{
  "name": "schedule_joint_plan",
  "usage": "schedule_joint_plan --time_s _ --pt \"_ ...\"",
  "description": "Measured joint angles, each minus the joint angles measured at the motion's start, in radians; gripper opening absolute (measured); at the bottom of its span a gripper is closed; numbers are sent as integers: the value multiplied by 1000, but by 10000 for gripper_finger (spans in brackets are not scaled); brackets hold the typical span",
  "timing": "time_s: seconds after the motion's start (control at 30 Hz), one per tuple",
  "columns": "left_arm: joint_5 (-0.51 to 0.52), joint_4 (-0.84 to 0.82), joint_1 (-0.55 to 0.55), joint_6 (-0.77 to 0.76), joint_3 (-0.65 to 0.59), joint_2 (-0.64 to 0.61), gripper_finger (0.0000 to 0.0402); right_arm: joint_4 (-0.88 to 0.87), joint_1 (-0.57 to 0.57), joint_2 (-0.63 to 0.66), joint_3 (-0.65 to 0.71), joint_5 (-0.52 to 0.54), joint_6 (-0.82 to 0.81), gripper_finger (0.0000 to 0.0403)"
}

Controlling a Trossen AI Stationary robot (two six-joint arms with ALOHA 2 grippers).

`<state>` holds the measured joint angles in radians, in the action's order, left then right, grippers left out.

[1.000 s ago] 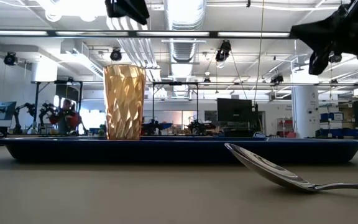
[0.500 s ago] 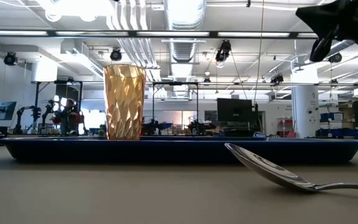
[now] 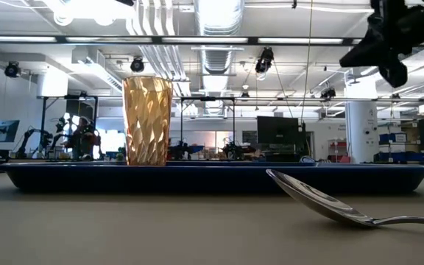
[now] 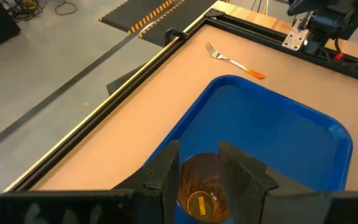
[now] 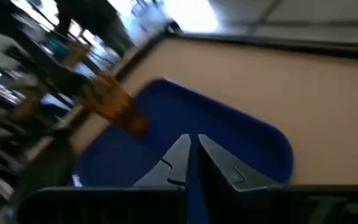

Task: Pick and place plate/cup/fork/spoon on tray
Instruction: Put the fork on the blue tray

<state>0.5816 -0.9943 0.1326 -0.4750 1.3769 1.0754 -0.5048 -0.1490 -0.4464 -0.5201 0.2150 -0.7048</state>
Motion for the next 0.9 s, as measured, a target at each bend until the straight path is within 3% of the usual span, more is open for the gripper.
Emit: schedule_joint_plan --time_s 0.17,0.37,0.53,0.7,0.9 --pt "-2 0 0 40 0 -49 92 -187 0 -234 -188 26 -5 64" --pt "-2 -1 0 99 10 -158 92 -451 0 -524 -337 66 -150 119" --pt "-2 -3 0 141 4 -240 92 -451 -6 -737 -353 13 -185 142" --pt "-5 -35 0 158 4 -291 93 -453 -82 -892 -395 5 -166 148" --pt "-28 -76 0 158 3 -317 93 -441 -214 -976 -468 -58 -80 148"
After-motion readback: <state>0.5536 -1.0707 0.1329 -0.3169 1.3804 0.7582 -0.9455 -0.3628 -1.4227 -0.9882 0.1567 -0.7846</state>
